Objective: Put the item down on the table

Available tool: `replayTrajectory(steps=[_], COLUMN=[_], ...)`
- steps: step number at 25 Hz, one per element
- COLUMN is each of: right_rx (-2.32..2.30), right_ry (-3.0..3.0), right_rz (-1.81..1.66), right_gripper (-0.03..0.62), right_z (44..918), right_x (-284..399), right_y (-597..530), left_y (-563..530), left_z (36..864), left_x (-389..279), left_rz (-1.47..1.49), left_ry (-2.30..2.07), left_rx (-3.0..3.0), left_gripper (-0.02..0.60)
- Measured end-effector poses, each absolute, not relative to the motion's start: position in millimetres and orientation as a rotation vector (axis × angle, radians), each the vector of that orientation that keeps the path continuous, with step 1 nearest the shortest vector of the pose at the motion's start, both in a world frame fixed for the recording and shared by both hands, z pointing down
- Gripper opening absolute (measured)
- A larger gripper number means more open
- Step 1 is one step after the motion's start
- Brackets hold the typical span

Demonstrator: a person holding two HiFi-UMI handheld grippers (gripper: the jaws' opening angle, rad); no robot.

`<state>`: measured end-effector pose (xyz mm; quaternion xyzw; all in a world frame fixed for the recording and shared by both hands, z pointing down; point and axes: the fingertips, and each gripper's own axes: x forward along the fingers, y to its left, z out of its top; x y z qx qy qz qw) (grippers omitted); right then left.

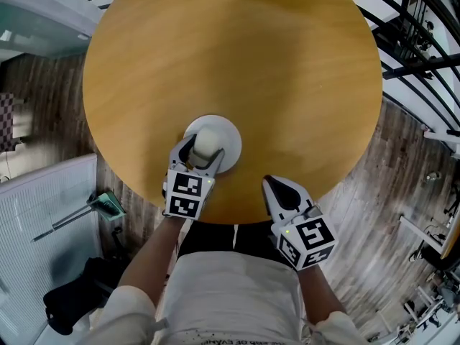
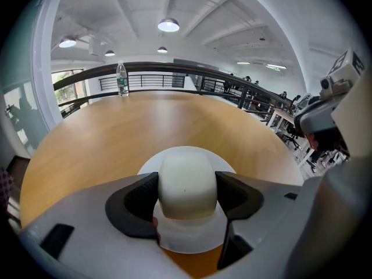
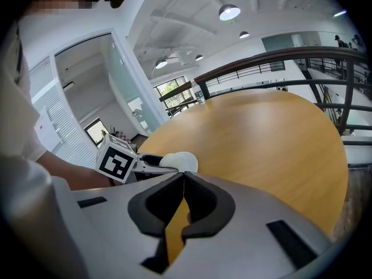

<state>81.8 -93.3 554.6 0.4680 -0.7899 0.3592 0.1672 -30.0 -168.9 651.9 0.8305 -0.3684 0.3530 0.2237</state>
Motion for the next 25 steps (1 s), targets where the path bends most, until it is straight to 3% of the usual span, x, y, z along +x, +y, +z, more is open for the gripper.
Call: replayTrajectory(steps=[25], right_rx=[1.334], right_ry=[-2.244], right_rz=[1.047], right_gripper=[0.025], right_z=[560.6], right_x=[88.6], right_y=[-97.3], left_y=[-168.7], left_z=[671.5], left_x=[-23.9], left_rz=[1.147], left_ry=[-0.976], left_rx=[2.236], left_gripper=[0.321])
